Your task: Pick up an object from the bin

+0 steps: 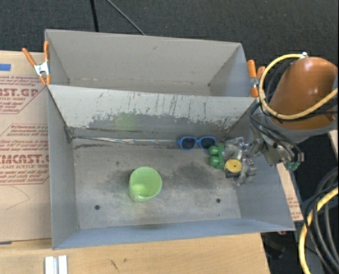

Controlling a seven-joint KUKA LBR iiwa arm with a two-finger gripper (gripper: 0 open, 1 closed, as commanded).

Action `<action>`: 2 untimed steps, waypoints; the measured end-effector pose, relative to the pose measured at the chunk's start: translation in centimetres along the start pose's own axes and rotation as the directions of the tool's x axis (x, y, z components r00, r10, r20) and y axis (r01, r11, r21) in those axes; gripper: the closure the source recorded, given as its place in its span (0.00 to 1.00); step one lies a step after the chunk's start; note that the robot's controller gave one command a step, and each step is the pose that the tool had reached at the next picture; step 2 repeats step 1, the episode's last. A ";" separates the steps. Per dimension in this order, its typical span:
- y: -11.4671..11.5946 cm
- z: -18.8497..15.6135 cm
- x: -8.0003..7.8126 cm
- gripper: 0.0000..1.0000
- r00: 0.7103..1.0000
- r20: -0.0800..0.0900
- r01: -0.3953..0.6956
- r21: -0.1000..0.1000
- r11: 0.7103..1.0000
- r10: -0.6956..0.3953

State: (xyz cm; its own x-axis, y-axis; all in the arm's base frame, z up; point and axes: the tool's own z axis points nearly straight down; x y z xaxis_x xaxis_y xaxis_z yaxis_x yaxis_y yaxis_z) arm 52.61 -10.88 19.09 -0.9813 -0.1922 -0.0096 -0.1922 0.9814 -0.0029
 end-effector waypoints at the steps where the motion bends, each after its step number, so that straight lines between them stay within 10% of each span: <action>1: -1.2 -7.4 3.4 1.00 0.847 -0.004 0.532 -0.004 0.847 -0.532; 2: -1.2 -7.4 3.4 1.00 0.847 -0.004 0.532 -0.004 0.847 -0.532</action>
Offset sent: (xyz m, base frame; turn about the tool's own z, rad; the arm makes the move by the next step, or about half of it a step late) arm -0.0326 -0.0182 0.0722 -0.5610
